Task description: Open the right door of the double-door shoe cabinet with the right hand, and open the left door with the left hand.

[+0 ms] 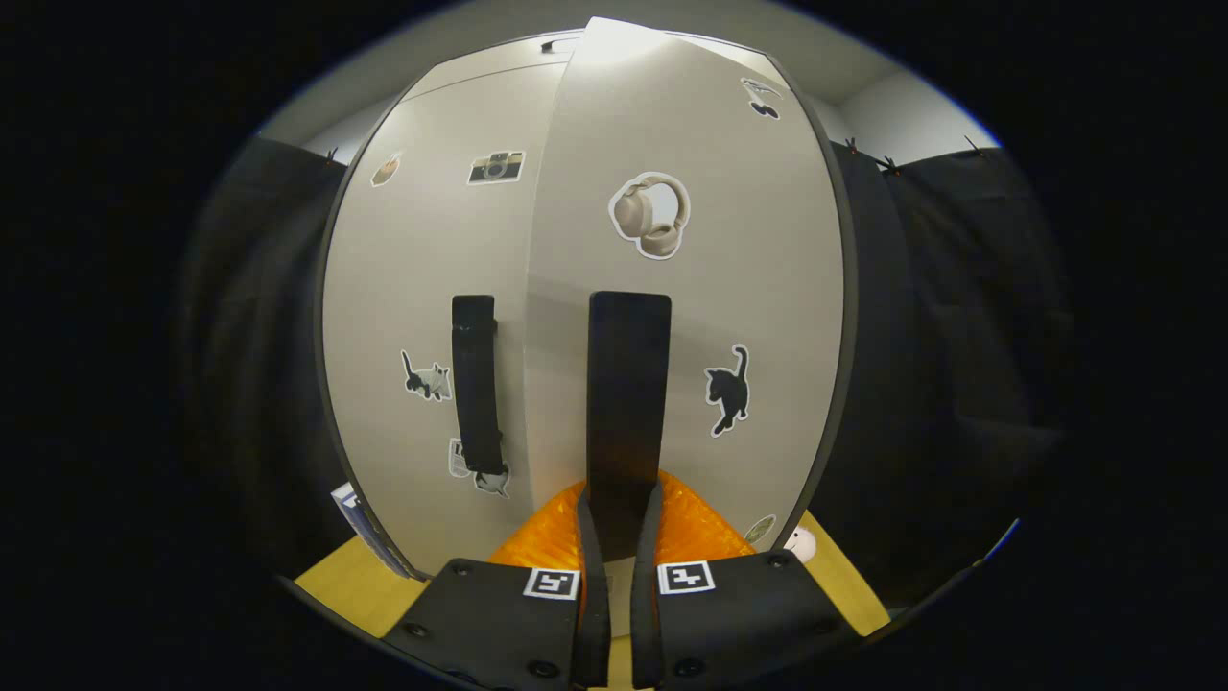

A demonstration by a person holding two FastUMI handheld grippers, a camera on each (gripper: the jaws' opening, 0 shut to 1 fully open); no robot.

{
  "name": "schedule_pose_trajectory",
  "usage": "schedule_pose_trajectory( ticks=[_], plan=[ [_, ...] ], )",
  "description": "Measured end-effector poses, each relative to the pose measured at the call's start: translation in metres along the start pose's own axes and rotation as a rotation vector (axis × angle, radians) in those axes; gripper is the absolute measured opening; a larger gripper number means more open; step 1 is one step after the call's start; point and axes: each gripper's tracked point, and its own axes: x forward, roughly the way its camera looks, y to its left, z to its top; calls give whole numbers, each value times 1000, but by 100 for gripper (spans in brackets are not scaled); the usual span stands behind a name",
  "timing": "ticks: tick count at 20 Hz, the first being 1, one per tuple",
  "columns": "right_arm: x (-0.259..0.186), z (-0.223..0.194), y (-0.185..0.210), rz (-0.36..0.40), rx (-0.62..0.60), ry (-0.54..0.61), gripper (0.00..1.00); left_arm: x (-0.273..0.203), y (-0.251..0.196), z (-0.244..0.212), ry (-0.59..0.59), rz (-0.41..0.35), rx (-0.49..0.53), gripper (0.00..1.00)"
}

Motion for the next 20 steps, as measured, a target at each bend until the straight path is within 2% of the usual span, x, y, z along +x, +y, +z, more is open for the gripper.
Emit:
schedule_pose_trajectory(
  ticks=[7,11,16,20],
  plan=[
    [-16,-1,-6,31,28,7,16,2,-16,6,7,-31,14,96],
    [-22,-1,-14,49,-7,-4,16,8,-30,7,16,-49,6,96],
    [-33,0,-20,130,-5,-6,16,16,-56,16,-3,-72,16,96],
    [-43,1,-25,212,-3,-6,16,20,-78,21,-10,-62,12,96]
  ],
)
